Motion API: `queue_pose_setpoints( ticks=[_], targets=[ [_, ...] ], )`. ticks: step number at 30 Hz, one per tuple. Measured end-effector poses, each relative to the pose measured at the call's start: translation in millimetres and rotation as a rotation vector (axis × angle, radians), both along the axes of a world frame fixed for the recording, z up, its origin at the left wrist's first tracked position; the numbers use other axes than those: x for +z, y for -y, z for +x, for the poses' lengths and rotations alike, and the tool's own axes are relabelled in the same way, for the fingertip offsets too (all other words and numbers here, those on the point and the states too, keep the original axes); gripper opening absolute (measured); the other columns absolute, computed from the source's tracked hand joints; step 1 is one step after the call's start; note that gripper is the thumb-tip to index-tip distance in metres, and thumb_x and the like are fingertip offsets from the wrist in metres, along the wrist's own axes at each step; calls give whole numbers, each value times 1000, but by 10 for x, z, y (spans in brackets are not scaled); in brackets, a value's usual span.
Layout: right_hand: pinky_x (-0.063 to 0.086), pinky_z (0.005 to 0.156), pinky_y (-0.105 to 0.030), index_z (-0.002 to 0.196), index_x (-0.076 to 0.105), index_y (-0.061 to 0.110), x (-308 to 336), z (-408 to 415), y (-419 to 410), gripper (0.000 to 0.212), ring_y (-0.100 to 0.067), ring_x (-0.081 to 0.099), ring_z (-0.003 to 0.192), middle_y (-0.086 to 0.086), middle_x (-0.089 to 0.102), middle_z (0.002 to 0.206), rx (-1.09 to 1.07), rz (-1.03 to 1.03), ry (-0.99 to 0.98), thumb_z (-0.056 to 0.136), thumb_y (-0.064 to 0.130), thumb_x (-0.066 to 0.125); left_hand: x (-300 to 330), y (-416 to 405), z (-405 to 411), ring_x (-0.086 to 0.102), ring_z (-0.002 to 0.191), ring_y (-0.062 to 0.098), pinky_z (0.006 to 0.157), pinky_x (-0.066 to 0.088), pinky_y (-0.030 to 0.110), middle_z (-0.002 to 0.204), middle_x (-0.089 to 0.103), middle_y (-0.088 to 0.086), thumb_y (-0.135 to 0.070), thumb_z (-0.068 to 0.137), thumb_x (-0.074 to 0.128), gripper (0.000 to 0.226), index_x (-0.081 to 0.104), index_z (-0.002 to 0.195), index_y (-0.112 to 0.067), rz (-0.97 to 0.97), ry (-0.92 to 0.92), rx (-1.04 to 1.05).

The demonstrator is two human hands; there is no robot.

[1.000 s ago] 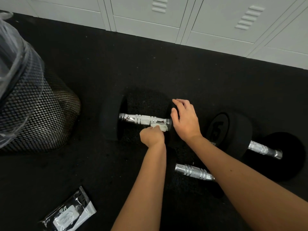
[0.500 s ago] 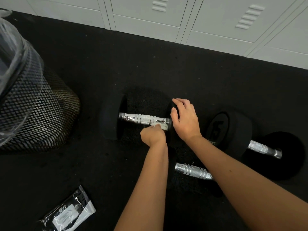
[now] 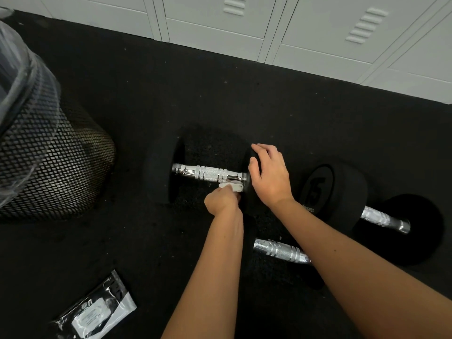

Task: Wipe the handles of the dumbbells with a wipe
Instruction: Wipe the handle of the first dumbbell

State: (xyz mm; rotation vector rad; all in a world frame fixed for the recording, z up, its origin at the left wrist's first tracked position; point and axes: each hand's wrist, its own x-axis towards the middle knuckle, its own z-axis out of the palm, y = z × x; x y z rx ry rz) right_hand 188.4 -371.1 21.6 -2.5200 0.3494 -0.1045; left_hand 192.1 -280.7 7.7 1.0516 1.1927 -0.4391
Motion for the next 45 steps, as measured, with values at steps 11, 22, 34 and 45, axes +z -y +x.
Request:
queue_pose_setpoints(
  ticks=[11, 22, 34, 45],
  targets=[
    [35, 99, -24, 133, 48, 11, 18, 18, 20, 40, -14, 41, 122, -1, 46, 132, 6, -17, -8, 96, 25, 41, 302, -142, -106, 66, 83, 17, 77, 55, 26, 86, 65, 8, -1, 90, 54, 19, 59, 77, -13, -48, 274, 55],
    [36, 102, -25, 133, 48, 10, 28, -24, -4, 41, -12, 40, 123, 0, 46, 132, 14, -2, 5, 96, 25, 41, 30, -638, 212, 64, 89, 29, 81, 52, 35, 93, 66, 15, -7, 93, 50, 18, 61, 106, -1, 1196, 848, -1189],
    [37, 102, -26, 135, 46, 12, 30, -38, -10, 42, -11, 39, 125, 1, 44, 134, 15, -3, 1, 96, 26, 42, -46, -634, 336, 53, 121, 27, 109, 32, 34, 124, 59, 16, 2, 80, 63, 39, 58, 119, -3, 1273, 1121, -1699],
    [36, 101, -24, 135, 47, 12, 21, -43, -1, 41, -11, 39, 125, 1, 45, 134, 14, -12, 4, 96, 26, 42, -84, -705, 248, 64, 105, 28, 93, 46, 40, 110, 67, 18, 10, 48, 83, 58, 68, 103, 0, 1239, 1416, -1704]
  ],
)
